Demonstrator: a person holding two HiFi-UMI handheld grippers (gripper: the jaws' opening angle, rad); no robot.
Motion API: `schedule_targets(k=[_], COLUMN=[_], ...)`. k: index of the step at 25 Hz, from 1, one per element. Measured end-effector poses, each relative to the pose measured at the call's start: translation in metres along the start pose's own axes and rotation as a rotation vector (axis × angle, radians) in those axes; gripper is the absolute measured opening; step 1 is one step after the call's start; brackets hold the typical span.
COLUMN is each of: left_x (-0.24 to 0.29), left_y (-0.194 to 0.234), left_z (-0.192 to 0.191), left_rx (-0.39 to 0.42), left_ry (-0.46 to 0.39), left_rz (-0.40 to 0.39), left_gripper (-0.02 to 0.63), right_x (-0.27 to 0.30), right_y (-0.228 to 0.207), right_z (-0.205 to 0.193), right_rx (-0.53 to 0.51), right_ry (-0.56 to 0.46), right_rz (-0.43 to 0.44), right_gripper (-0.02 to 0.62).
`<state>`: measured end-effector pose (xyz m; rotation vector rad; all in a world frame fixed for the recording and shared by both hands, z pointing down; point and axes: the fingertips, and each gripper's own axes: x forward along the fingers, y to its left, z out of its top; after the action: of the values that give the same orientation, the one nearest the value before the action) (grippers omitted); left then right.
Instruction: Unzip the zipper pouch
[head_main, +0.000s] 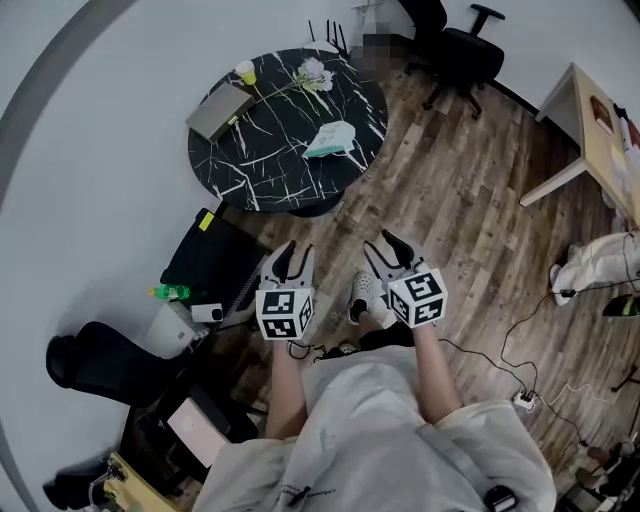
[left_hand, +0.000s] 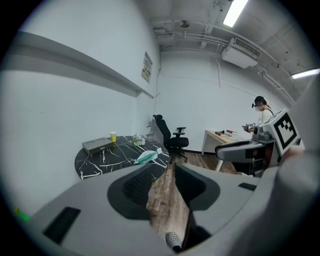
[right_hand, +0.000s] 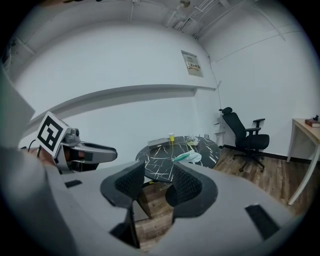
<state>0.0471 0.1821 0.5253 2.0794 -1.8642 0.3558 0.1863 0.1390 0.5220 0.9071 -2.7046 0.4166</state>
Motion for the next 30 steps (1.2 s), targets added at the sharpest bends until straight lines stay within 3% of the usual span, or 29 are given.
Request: schedule_targets(k=[4,9,20,24,30], left_x=[0.036,0.071,0.131,0.144,0.165], left_y=[0.018,0.038,0.070,0.074,0.097], left_z=[0.033,0.062,0.091,0.090,0.085], left_rx=[0.032,0.045,0.034,0.025,-0.004], left_ry=[-0.005,0.002,0.020,0.038,0.062], left_rz=[0.009,0.022,0.081,0.075,0.072], left_gripper=[0.150,0.150,0.150,0.150,0.150], right_x=[0.036,0.077,0.127,0.142,0.177], right_y=[-0.022,-0.047,-0.102,-0.113,-0.113], right_z=[0.035,0.066,0.079,0.077,0.077], right_rx=[0.030,0.005,-0.054,-0.112,-0.303], right_ry=[-0.070,-0.077,-0.022,0.026,0.105], right_rz=[0.043,0.080,0.129,0.140,0.162], right_gripper=[0.184,0.189,0.222,0.225,0.225])
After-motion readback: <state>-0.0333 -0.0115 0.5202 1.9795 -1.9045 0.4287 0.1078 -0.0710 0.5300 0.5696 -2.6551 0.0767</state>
